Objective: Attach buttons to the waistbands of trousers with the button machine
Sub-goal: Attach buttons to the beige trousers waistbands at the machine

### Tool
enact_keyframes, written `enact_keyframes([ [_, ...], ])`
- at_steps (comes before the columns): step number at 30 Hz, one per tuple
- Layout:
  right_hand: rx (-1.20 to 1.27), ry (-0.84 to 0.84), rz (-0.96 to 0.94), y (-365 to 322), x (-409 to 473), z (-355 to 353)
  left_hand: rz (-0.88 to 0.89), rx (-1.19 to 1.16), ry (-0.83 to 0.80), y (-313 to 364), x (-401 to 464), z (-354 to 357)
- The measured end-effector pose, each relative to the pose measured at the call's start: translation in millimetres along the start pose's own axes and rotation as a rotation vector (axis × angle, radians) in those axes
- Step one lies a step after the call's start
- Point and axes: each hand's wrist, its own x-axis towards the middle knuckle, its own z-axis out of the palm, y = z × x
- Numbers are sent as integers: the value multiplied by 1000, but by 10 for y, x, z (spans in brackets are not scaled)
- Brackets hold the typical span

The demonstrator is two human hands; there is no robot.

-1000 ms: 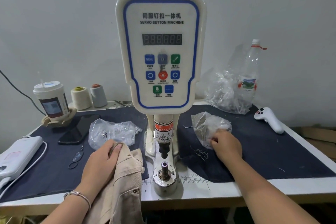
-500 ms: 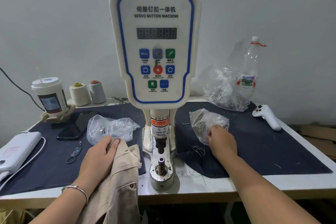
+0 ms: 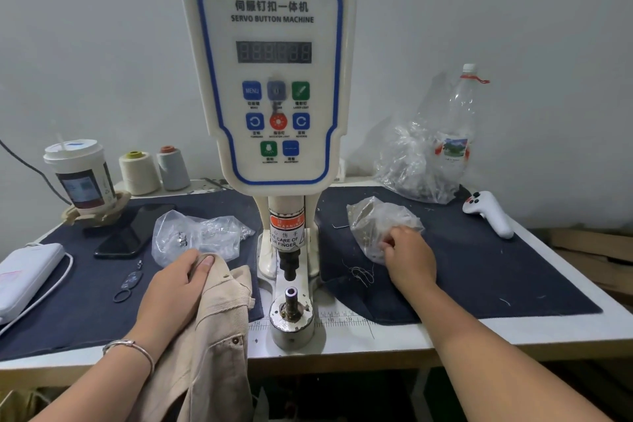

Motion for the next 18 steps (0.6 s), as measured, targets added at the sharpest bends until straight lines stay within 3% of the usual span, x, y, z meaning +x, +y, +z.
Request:
enact_keyframes([
  [7,-13,95,-3,-103,-205,-130,-25,-6,1,5,-1,1],
  [13,274,169,6,-396,-426,-338,-31,-20,4,14,-5,-4],
  [18,553,-8,53,-731,-638,-365,-33,-35,3,26,-9,-8],
])
